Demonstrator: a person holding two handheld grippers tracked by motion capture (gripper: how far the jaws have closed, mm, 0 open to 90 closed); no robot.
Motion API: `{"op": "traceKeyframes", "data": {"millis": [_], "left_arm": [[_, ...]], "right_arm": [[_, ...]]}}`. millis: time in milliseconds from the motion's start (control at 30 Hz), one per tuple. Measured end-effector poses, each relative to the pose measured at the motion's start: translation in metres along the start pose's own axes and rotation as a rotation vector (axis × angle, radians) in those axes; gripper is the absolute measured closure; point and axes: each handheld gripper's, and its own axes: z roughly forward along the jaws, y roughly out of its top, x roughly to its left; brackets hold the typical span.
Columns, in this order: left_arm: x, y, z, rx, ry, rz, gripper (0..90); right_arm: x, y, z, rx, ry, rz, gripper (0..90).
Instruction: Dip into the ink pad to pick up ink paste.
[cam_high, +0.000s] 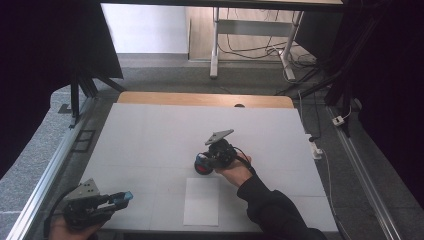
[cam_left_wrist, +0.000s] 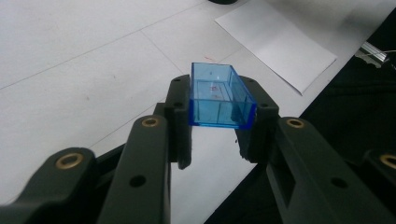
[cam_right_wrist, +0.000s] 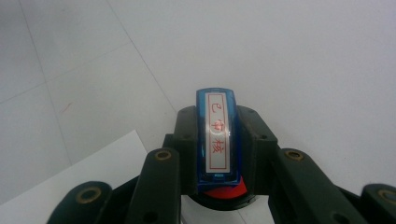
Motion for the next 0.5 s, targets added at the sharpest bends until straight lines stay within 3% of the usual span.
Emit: {"op": "traceKeyframes", "data": {"millis": [267,500], "left_arm": [[-0.0004,0.0002,0.0006,0.003,0.003,-0.001,68.2],[-0.0004,0.0001,0.0007,0.004,0.002,-0.002,68.2]], "right_arm": [[0.0102,0.0021,0.0017,0.022,-0.057,-0.059,71.5],[0.0038,-0.0008,0.0019,0.000,-0.020,-0.002,71.7]]}}
